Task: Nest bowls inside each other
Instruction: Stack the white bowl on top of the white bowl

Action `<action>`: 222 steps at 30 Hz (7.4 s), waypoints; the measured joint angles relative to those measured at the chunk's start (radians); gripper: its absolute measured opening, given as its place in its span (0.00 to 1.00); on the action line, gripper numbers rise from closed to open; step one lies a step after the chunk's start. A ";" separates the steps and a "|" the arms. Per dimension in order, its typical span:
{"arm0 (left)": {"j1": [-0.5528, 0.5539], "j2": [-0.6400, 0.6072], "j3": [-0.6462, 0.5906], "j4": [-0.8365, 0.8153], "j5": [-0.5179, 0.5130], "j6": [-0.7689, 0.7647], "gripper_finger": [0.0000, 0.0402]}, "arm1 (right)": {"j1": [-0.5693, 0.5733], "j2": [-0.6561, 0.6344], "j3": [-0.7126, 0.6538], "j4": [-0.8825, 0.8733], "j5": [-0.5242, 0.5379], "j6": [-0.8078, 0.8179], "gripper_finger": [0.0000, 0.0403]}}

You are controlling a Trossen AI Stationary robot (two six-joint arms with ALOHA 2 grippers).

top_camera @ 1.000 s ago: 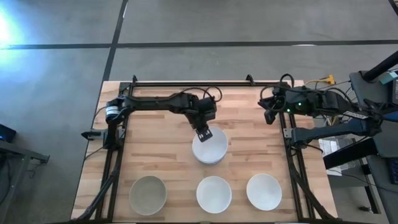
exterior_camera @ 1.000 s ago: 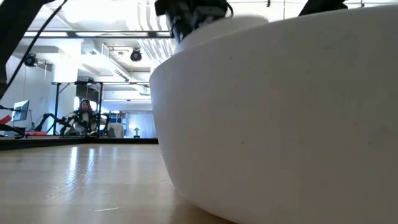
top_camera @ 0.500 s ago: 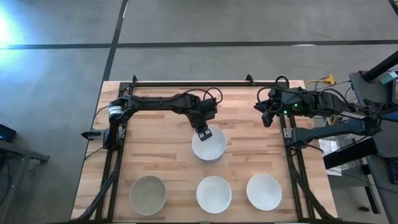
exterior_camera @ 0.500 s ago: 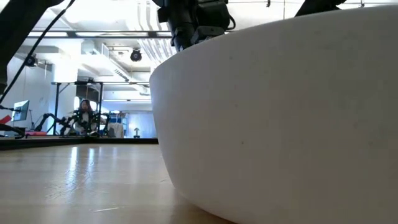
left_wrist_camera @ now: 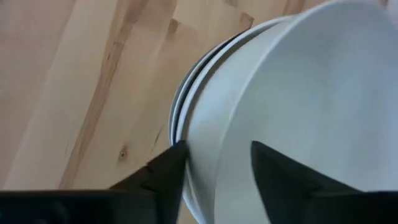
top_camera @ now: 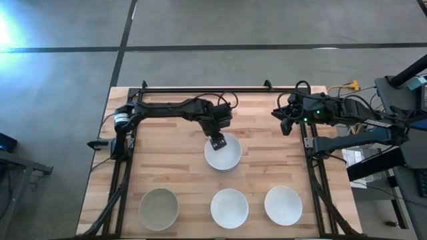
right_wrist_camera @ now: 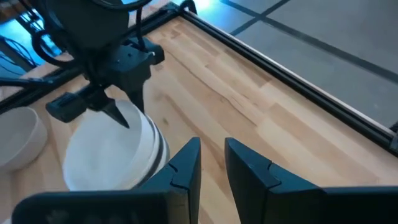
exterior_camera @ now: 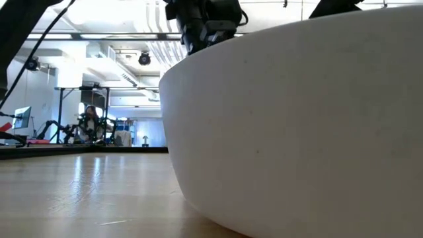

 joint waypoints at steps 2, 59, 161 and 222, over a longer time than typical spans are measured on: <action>0.001 -0.007 0.008 0.000 -0.001 -0.002 0.48 | 0.000 0.006 -0.001 0.018 -0.008 0.000 0.17; 0.084 -1.062 -0.810 0.333 -0.209 -0.343 0.53 | -0.002 0.686 -0.009 0.752 -0.197 -0.066 0.17; 0.077 -0.936 -0.818 0.560 -0.056 -0.237 0.53 | 0.464 0.142 -0.406 0.338 -0.276 0.487 0.02; 0.093 -1.116 -0.833 0.394 -0.291 -0.211 0.53 | -0.052 1.207 0.829 -0.443 -0.438 -0.330 0.02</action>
